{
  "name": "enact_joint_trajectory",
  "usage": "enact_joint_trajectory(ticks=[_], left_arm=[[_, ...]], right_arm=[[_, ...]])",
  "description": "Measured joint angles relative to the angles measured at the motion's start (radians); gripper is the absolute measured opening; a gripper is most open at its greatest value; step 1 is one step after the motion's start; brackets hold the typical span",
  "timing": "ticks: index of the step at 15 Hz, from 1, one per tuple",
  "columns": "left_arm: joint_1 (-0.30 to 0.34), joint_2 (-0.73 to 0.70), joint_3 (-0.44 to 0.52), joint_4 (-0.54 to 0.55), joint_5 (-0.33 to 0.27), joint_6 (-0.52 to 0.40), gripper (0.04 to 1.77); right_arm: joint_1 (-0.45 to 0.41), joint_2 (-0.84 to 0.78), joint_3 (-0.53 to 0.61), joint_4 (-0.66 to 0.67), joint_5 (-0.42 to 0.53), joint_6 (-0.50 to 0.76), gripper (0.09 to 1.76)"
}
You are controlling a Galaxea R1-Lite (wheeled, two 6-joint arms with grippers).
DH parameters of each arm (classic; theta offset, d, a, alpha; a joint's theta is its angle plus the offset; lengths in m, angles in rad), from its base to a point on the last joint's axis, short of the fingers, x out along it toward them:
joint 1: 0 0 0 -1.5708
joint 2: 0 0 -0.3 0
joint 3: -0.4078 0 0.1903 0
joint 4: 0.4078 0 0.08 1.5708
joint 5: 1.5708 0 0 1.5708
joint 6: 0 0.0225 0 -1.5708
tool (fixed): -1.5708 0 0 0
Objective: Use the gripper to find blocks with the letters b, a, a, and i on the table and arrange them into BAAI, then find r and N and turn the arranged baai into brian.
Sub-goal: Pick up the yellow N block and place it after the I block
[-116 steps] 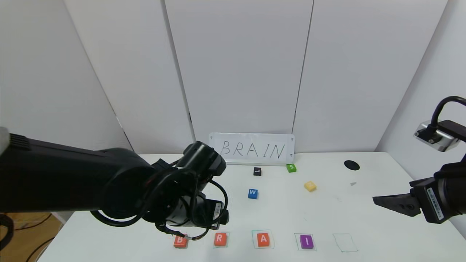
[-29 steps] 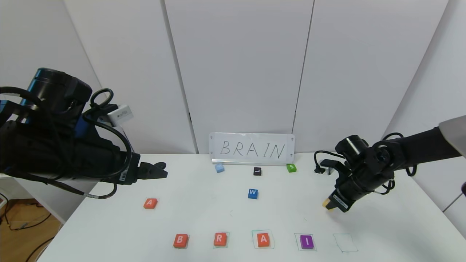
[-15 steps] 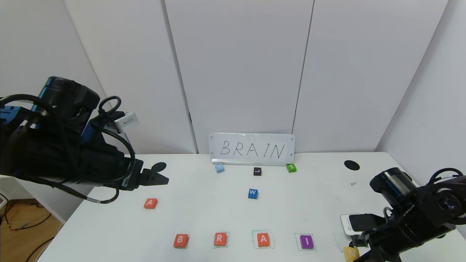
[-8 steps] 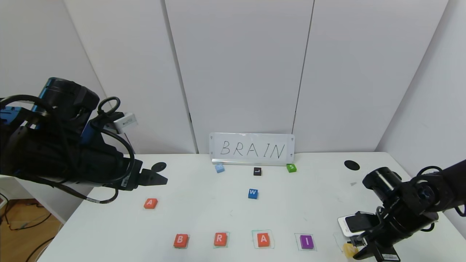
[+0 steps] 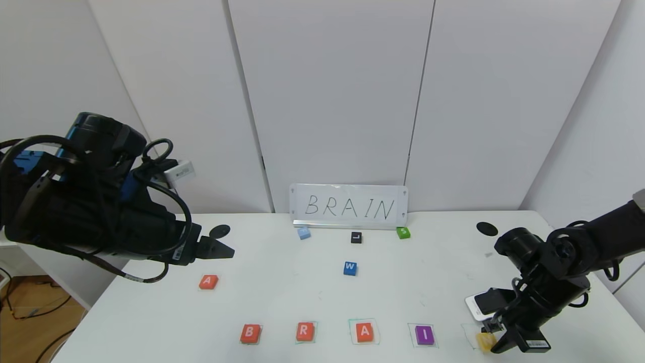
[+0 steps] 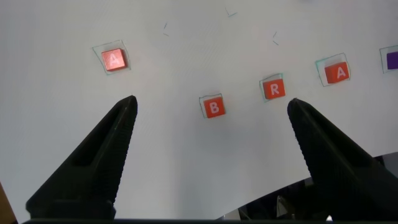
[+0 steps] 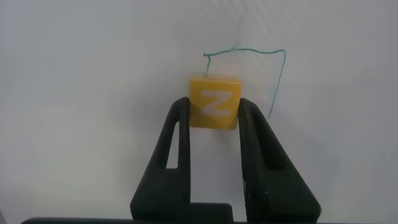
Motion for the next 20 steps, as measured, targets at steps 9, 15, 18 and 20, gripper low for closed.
enact_joint_trajectory(ticks=[9,15,18,20], left_arm=[[0.0,0.0,0.001,0.0,0.0,0.0,1.72],[0.0,-0.001,0.0,0.0,0.001,0.0,1.72],[0.0,-0.003,0.0,0.0,0.0,0.0,1.72],[0.0,-0.006,-0.001,0.0,0.0,0.0,1.72]], right_arm=[[0.007,0.028,-0.039,-0.008,0.024,0.012,0.53],[0.011,0.042,-0.042,-0.028,0.063,0.027,0.53],[0.013,0.037,-0.04,-0.025,0.056,0.031,0.9],[0.013,0.03,-0.038,-0.019,0.054,0.033,1.08]])
